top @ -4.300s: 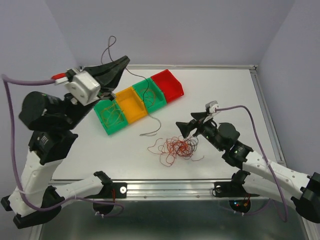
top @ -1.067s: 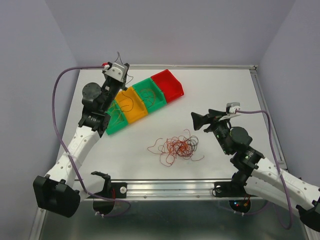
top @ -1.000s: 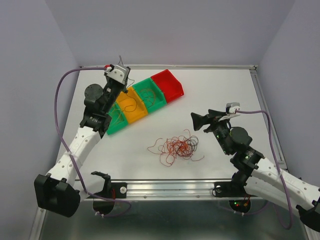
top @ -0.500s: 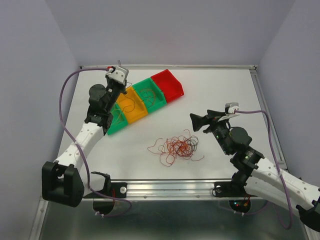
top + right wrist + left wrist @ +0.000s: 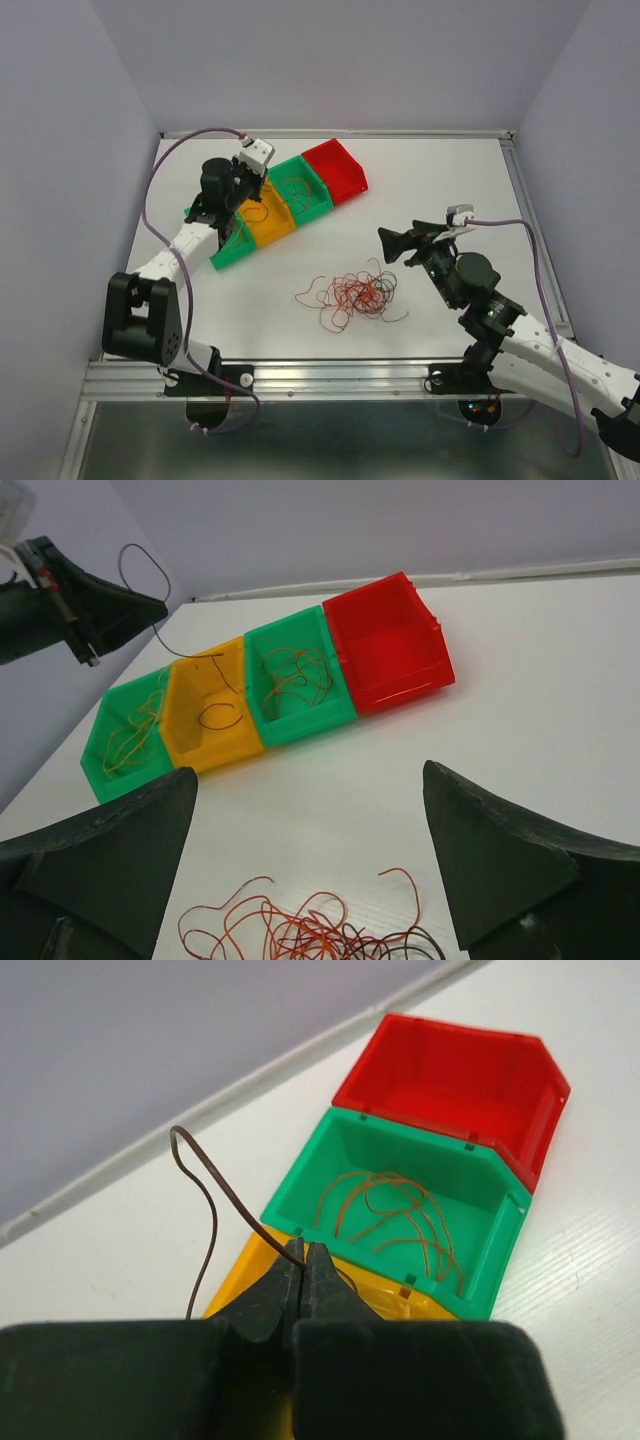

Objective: Untangle the cables

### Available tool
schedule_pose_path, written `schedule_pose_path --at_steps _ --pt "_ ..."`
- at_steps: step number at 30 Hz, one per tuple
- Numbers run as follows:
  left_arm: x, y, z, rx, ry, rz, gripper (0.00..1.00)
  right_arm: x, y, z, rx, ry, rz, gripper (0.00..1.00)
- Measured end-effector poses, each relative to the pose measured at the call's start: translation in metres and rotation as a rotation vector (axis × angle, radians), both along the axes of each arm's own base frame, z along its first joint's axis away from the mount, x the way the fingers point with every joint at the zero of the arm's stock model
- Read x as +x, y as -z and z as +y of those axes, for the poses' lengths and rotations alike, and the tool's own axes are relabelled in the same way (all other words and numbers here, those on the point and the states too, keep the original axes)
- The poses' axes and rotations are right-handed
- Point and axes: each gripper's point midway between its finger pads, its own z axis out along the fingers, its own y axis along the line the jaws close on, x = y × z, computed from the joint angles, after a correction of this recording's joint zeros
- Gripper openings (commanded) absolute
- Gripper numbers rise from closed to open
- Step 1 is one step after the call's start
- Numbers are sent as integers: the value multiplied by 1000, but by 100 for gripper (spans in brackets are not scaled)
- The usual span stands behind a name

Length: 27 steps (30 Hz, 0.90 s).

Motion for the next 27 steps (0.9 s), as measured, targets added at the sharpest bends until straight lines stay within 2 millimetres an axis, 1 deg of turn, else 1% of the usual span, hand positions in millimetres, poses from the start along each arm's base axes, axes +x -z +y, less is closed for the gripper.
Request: schedule_pose_path --at_steps 1,4,5,8,10,13,17,18,19,20,21,23,25,26,27 --pt "8 15 -1 17 -2 57 0 0 0 0 0 0 0 99" --pt "25 48 -1 56 -21 188 0 0 1 0 1 0 2 99" --pt "31 64 1 77 -34 251 0 0 1 0 1 0 2 99" --pt "32 94 4 113 -47 364 0 0 1 0 1 0 2 99" --pt "24 111 6 133 -51 434 0 0 1 0 1 0 2 99" --pt "14 124 11 155 -58 496 0 0 1 0 1 0 4 99" --pt "5 133 15 181 -66 540 1 3 9 3 -18 0 20 99" --pt "3 135 16 186 -67 550 17 4 11 4 -23 0 26 99" --pt "1 136 17 195 -63 559 27 5 15 6 -30 -1 36 99" --pt "-1 138 17 203 -59 567 32 6 18 7 -37 -4 42 100" --pt "-4 140 17 212 -49 578 41 6 20 9 -44 -8 49 100" --pt "-7 143 17 223 -33 589 48 8 31 15 -68 -25 73 98" --pt "-8 143 16 227 -24 589 50 9 50 28 -112 -72 117 92" --pt "-8 142 16 229 -20 587 52 9 56 32 -127 -87 134 92" --pt "-8 141 16 230 -17 584 56 9 69 40 -159 -117 171 90"
